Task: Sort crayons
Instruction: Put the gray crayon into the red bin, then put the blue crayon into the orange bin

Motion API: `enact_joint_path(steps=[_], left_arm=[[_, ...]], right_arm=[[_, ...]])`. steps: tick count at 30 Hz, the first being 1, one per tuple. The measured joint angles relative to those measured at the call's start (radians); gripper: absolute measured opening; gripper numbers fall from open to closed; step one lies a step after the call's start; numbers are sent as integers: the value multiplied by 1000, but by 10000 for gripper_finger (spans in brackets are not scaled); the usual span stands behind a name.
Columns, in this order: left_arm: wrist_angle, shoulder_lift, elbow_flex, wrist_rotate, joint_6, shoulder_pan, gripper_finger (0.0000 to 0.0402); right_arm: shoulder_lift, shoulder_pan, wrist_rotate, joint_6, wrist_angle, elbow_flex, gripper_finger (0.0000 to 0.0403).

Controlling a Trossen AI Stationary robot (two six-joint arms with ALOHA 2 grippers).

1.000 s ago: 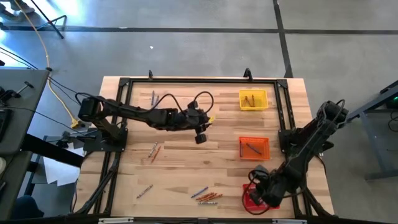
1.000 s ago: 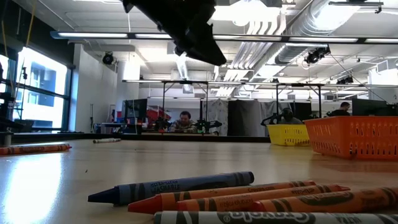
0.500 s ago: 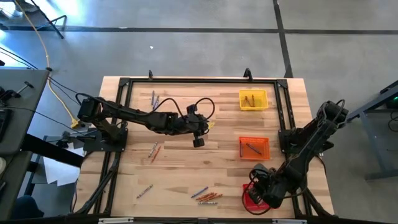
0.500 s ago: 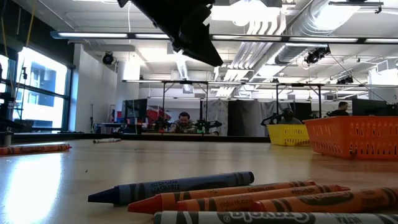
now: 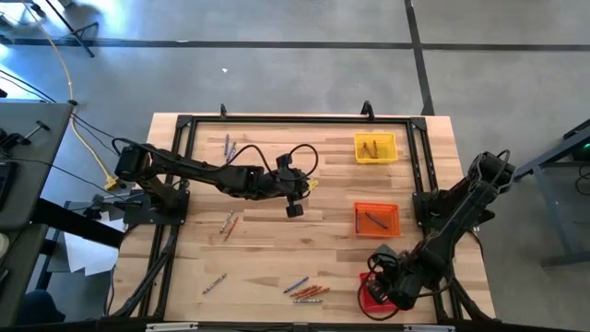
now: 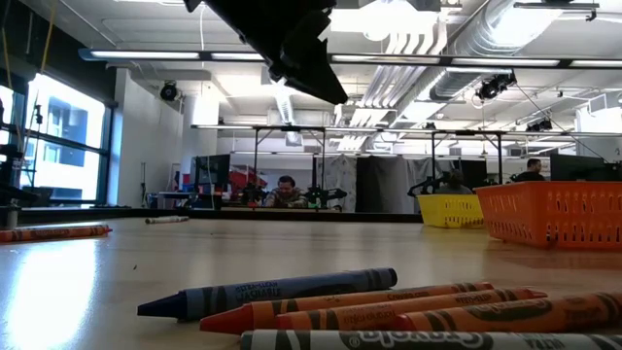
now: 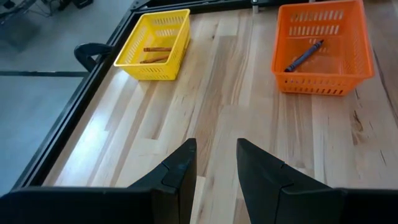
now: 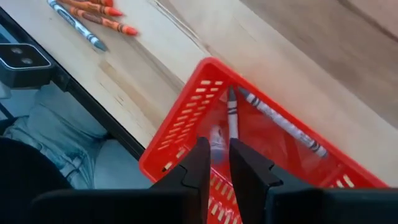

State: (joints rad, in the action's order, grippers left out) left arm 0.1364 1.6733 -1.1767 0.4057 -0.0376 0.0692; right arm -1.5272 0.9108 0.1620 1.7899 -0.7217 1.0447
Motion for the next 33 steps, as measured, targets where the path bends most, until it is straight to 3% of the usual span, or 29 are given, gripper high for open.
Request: enact_joint_path(steps=[10, 13, 16, 20, 24, 28, 33], left_arm=[[19, 0, 0, 0, 0, 0, 100], [93, -2, 0, 0, 8, 7, 100], [229, -5, 0, 24, 50, 16, 100], [462, -5, 0, 158, 204, 20, 100], [678, -5, 8, 184, 337, 18, 100], [805, -5, 64, 181, 416, 19, 100], [836, -5, 155, 235, 456, -5, 100]], right_arm=[[0, 0, -13, 17, 2, 0, 71], [0, -8, -3, 16, -1, 0, 71], [0, -47, 71, -37, -13, 0, 71], [0, -153, 145, -238, -14, 0, 71], [0, -303, 196, -448, -14, 0, 71], [0, -456, 209, -647, -14, 0, 71], [0, -635, 201, -937, 15, 0, 71]])
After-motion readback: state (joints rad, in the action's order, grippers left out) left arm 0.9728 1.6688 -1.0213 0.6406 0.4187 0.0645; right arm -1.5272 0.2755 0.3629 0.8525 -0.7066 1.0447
